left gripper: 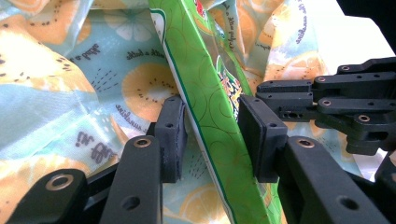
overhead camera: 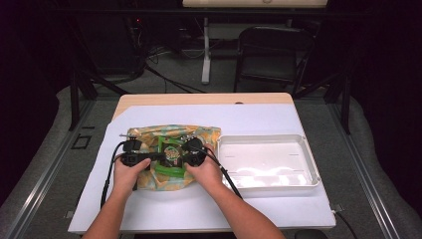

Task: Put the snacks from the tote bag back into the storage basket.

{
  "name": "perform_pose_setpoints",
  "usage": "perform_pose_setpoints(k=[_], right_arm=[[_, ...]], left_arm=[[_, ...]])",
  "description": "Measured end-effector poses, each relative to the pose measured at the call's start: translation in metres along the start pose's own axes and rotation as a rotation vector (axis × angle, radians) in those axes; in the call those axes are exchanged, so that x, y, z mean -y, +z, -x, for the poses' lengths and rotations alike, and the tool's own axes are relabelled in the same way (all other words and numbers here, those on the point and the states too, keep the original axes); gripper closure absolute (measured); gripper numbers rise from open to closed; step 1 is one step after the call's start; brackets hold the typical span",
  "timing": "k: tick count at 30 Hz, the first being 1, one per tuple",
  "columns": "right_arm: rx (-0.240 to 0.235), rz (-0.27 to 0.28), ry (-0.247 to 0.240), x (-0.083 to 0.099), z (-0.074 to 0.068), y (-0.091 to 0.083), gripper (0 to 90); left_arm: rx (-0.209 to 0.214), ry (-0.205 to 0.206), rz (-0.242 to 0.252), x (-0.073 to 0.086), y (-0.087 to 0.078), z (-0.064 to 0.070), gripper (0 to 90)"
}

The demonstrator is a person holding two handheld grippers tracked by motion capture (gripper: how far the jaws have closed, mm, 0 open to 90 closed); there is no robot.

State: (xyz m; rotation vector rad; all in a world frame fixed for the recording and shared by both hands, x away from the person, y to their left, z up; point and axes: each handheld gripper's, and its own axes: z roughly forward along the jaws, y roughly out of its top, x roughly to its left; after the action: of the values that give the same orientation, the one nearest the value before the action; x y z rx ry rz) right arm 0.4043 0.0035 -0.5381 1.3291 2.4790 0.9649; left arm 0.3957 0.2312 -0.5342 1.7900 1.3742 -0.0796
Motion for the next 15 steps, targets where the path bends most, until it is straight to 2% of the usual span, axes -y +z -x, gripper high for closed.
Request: perform_pose_setpoints(k=[8, 10, 15], right_arm=[[-0.008, 0.002, 0.001, 0.0004, -0.0001, -0.0017, 80.9], [-0.009, 0.015, 0.016, 0.0008, -0.0012, -0.0013, 80.3], [-0.015, 0.013, 0.003, 0.0009, -0.0012, -0.0036, 78.6]], left_arm=[[0.000, -0.009, 0.021, 0.0001, -0.0017, 0.0016, 66.8], [0.000, -0.010, 0.021, 0.0002, -0.0022, 0.0019, 67.7], [0.003, -0.009, 0.028, 0.0004, -0.0035, 0.0022, 69.4]])
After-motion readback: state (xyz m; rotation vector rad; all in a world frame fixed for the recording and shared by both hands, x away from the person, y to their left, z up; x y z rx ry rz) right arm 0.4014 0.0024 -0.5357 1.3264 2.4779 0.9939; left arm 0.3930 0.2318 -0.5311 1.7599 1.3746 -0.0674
